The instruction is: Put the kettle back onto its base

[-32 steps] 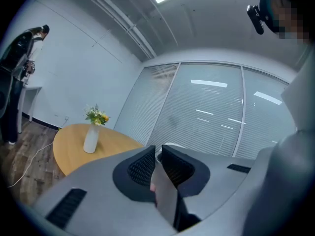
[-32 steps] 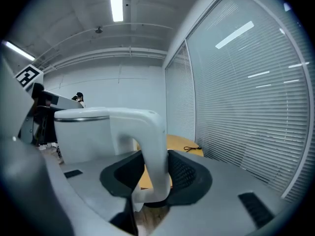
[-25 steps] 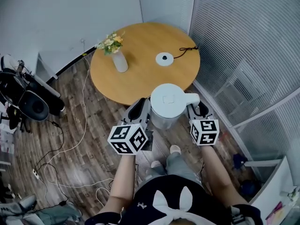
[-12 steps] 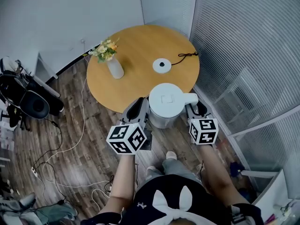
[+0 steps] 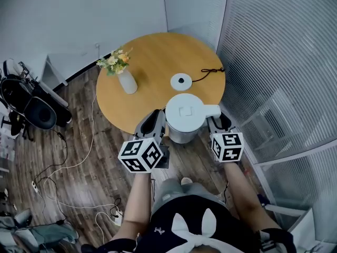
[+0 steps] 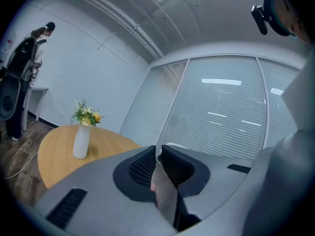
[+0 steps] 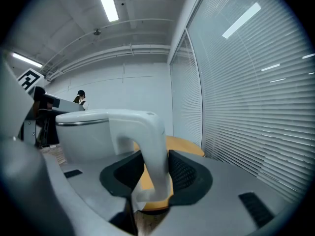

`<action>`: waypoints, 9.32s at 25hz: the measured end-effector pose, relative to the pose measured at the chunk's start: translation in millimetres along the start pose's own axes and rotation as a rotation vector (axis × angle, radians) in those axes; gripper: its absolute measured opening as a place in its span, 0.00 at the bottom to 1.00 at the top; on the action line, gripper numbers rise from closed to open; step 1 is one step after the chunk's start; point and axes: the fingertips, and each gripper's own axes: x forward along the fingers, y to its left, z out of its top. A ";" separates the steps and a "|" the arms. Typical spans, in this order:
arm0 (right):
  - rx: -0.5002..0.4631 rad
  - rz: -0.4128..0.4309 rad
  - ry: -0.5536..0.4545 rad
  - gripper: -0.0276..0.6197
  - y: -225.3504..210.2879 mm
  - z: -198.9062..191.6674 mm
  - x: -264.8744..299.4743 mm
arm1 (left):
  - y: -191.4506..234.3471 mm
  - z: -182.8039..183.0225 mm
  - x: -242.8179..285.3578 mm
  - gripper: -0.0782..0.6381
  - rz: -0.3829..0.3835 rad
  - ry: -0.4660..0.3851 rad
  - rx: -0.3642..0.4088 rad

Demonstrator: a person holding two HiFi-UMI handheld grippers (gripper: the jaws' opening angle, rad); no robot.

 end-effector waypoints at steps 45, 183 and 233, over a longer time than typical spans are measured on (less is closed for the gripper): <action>0.029 -0.133 -0.022 0.29 -37.6 80.1 199.6 | 114.3 83.2 200.0 0.18 -0.132 0.071 -0.003; 0.074 0.035 0.230 0.31 -118.2 23.5 352.7 | 174.1 16.9 350.8 0.18 0.052 0.281 -0.136; 0.014 -0.034 0.186 0.30 -117.0 -12.2 349.8 | 177.1 -9.6 344.0 0.17 0.087 0.238 0.046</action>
